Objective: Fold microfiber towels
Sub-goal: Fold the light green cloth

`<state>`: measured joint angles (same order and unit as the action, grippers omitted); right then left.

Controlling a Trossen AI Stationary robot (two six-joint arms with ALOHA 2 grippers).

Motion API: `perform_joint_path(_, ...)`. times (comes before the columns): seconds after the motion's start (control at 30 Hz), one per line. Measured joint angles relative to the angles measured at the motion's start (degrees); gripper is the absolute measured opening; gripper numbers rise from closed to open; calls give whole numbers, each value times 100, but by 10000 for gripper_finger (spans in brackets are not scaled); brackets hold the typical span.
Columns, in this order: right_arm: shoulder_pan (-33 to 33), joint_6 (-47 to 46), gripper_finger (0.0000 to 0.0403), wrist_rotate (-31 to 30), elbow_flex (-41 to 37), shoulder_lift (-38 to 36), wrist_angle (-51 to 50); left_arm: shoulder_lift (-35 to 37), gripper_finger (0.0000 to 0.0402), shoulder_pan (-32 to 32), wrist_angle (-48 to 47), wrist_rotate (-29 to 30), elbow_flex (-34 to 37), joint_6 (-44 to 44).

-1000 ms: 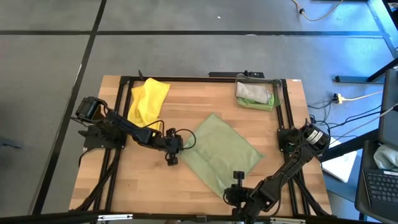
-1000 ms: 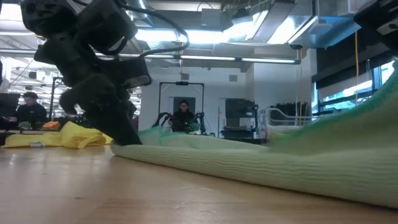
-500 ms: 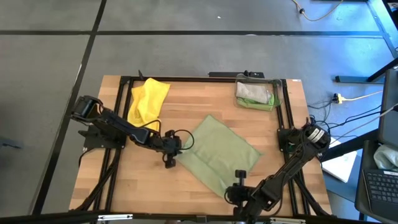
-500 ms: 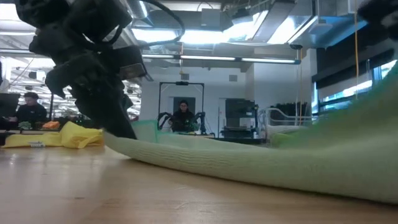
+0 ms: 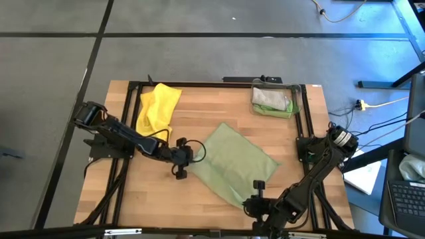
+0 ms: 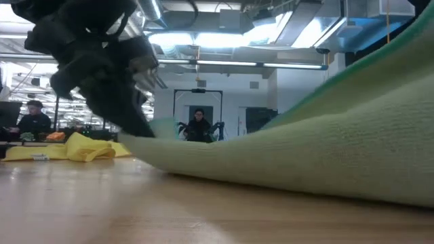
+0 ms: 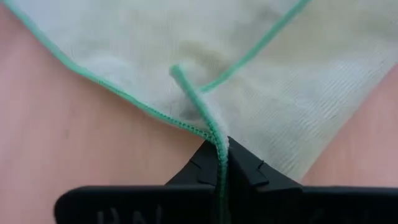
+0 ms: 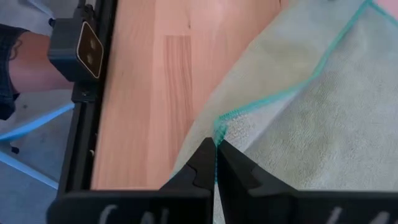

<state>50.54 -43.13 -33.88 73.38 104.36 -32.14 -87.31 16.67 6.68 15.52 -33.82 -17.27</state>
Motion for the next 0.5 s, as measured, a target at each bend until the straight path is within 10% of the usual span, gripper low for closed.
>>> perform_joint_path(0.5,-7,-28,11,-1,0,0,31,750,3,-1,-64,422,-4,464)
